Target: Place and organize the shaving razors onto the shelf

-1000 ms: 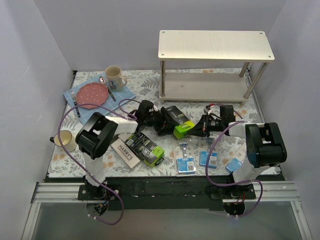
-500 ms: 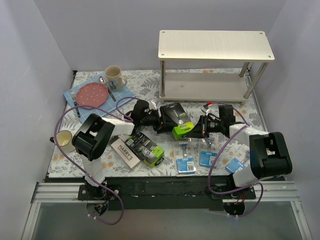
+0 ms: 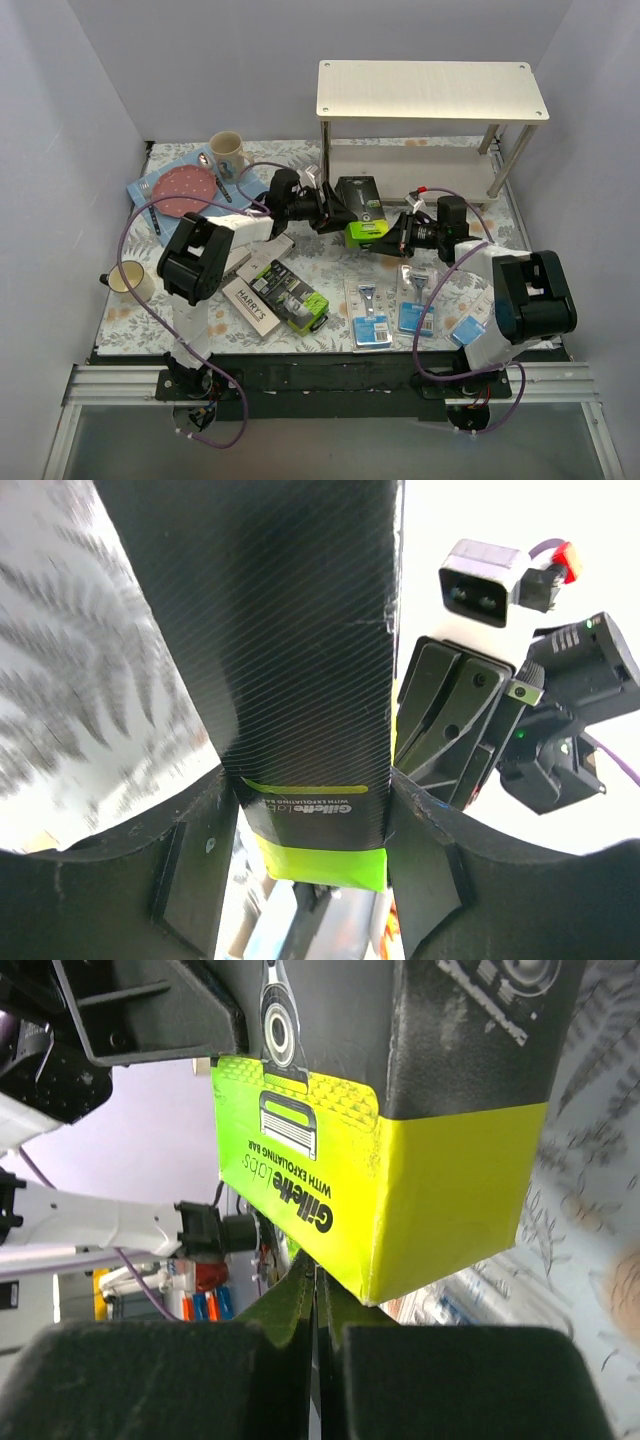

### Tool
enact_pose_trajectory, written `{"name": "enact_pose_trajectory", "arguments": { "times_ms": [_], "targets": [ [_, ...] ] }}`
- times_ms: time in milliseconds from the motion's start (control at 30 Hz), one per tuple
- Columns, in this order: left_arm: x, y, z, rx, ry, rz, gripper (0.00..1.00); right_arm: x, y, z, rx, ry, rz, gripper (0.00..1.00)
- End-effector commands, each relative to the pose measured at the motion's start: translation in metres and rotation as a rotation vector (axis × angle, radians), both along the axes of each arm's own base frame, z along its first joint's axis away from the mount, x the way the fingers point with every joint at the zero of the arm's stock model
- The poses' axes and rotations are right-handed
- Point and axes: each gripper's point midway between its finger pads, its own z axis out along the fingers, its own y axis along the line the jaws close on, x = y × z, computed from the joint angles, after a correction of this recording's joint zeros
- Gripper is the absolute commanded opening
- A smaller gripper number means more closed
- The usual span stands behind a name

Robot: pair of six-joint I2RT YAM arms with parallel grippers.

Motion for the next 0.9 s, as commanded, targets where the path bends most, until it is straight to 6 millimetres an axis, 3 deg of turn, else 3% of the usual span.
{"name": "enact_pose_trajectory", "arguments": {
  "times_ms": [0, 67, 133, 200, 300, 433, 633, 867],
  "targets": [
    [0.022, -0.008, 0.019, -0.020, -0.119, -0.034, 0.39, 0.034, 0.016, 0.037, 0.092, -0.124, 0.022, 0.02],
    [0.038, -0.007, 0.021, -0.011, -0.145, -0.010, 0.43, 0.046, 0.018, 0.031, 0.097, -0.088, -0.002, 0.01],
    [0.048, -0.005, 0.009, 0.027, -0.128, 0.015, 0.49, 0.062, 0.019, 0.037, 0.113, -0.080, -0.027, 0.01],
    [0.059, -0.002, 0.008, 0.058, -0.135, 0.051, 0.64, 0.071, 0.022, 0.030, 0.116, -0.031, -0.038, 0.01],
    [0.052, 0.004, 0.005, 0.095, -0.129, 0.050, 0.76, 0.091, 0.026, 0.034, 0.129, -0.030, -0.049, 0.01],
    [0.033, 0.015, 0.011, 0.134, -0.138, 0.016, 0.84, 0.111, 0.029, 0.039, 0.153, -0.042, -0.076, 0.01],
    [-0.005, 0.027, 0.010, 0.169, -0.145, -0.116, 0.84, 0.123, 0.029, 0.036, 0.177, -0.035, -0.116, 0.01],
    [-0.016, 0.034, 0.006, 0.192, -0.165, -0.160, 0.83, 0.124, 0.012, 0.048, 0.178, -0.076, -0.138, 0.01]
  ]
}}
